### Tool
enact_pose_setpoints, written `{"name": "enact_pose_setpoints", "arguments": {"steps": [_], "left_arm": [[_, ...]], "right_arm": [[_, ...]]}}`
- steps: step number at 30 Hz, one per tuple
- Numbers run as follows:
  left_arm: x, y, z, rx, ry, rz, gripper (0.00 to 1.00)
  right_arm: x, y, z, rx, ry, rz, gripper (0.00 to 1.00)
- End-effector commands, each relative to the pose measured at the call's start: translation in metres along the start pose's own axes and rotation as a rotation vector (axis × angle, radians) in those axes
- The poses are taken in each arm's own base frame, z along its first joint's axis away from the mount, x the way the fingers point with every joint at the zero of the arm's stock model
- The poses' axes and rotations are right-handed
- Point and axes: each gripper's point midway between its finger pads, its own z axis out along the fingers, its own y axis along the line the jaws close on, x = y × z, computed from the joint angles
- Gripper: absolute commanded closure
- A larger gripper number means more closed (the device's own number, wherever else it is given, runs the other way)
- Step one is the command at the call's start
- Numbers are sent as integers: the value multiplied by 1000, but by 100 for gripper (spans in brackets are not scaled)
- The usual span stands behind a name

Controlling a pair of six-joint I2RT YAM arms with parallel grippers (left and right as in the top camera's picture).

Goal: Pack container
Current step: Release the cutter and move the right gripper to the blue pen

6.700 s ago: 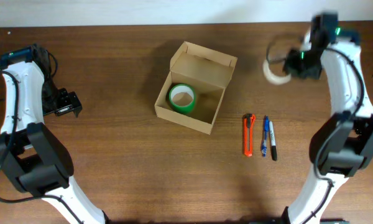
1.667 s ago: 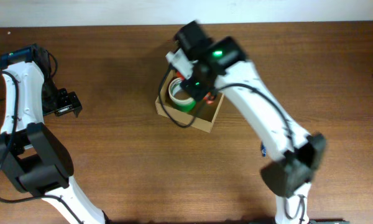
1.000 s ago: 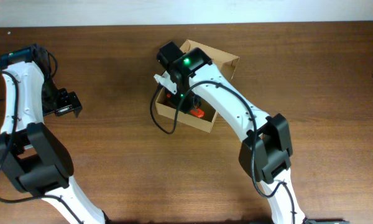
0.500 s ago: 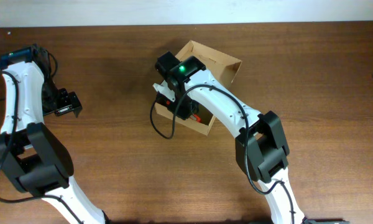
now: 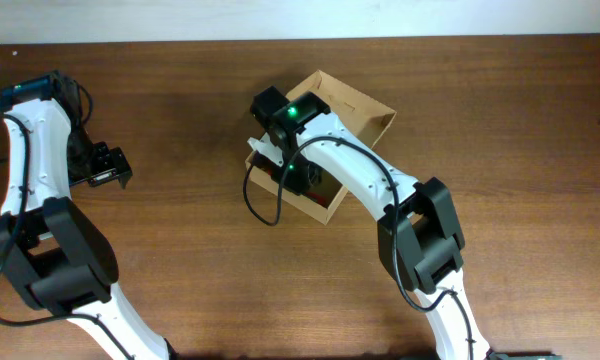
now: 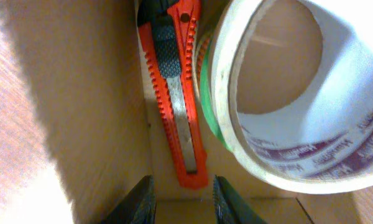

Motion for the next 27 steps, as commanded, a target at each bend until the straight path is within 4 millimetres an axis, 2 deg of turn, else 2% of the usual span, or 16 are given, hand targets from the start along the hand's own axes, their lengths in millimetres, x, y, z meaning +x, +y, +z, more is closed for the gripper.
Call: {"name": "enact_pose_setpoints", "arguments": {"steps": [1, 4, 5, 7, 10, 12, 14, 15, 17, 19, 21, 23, 27], "left_arm": [[1, 0, 2, 6, 8, 11, 0], [1, 0, 2, 6, 8, 11, 0], [1, 0, 2, 6, 8, 11, 0], [1, 0, 2, 6, 8, 11, 0], [1, 0, 2, 6, 8, 11, 0], [1, 0, 2, 6, 8, 11, 0], [1, 0, 2, 6, 8, 11, 0], [1, 0, 2, 6, 8, 11, 0], [1, 0, 2, 6, 8, 11, 0], [1, 0, 2, 6, 9, 11, 0], [1, 0, 2, 6, 8, 11, 0], [1, 0, 2, 6, 8, 11, 0], [1, 0, 2, 6, 9, 11, 0]], "right_arm": [[-19, -8, -81, 72, -168, 29, 67], [-15, -26, -168, 217, -321, 105, 66], [-11, -29, -188, 248, -359, 122, 66], [9, -39, -238, 327, -447, 188, 64], [50, -62, -274, 405, -494, 305, 65], [81, -80, -281, 434, -501, 378, 64], [118, -99, -272, 447, -482, 494, 63], [141, -109, -262, 453, -457, 557, 60], [179, -124, -232, 438, -401, 695, 59], [204, -125, -198, 360, -333, 804, 59], [222, -116, -152, 224, -245, 899, 59], [229, -107, -119, 143, -187, 983, 59], [236, -93, -67, 76, -106, 1103, 59]]}}
